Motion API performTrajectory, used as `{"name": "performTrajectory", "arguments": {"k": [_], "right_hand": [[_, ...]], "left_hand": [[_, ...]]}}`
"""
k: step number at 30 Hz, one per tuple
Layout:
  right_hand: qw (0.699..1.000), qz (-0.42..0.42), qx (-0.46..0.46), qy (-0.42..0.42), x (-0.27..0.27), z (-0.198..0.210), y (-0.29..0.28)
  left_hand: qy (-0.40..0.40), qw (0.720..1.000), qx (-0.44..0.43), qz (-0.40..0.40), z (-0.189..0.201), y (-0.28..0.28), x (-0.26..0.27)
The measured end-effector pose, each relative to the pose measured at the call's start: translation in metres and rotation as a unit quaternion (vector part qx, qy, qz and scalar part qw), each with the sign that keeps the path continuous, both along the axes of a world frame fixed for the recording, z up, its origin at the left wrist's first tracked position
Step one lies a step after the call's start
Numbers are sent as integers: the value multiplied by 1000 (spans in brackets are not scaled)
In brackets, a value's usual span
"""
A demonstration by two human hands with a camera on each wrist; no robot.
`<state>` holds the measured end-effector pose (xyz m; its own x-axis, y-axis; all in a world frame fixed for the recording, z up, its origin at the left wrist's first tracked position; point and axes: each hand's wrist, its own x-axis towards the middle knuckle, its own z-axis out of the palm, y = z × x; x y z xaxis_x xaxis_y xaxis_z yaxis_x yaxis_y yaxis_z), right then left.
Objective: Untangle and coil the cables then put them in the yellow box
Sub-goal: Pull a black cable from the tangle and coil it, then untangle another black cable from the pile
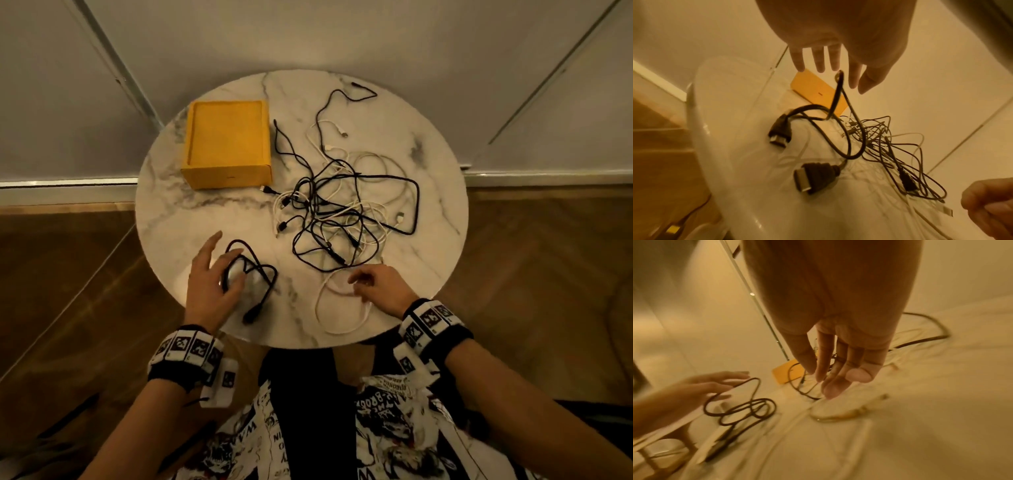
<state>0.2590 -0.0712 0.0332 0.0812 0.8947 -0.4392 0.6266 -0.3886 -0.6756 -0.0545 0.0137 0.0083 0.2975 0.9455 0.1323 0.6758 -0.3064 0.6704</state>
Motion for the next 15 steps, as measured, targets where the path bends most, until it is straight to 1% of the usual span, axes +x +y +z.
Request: {"name": "performTrajectory", "arguments": {"k": [2,3,4,6,7,8,9,12,15], "right_hand": [[999,-21,3,-39,16,-4,-10],[998,-19,11,-55,19,-4,-14],[998,-7,20,-63,17,-6,-17],[997,28,37,-55,7,-8,-17],[997,48,45,-51,0,-9,-15],[995,68,54,-55,-7,-9,-11],[992,89,68,-65,-15,-9,-7],[980,138,109,-98,-34,-4,12],[973,155,94,-143,-40,-6,31]], "left_hand": [[19,998,43,-38,6,1,6],[46,995,55,-66,7,1,12],[91,990,52,-95,6,0,17],[216,966,8,-140,-2,-3,28],[268,951,-21,-150,-10,-4,30],[304,940,-43,-149,-19,-4,29],[321,935,-59,-137,-24,-3,25],[321,941,-73,-81,-22,14,2],[321,941,-93,-51,-14,32,-16]]}}
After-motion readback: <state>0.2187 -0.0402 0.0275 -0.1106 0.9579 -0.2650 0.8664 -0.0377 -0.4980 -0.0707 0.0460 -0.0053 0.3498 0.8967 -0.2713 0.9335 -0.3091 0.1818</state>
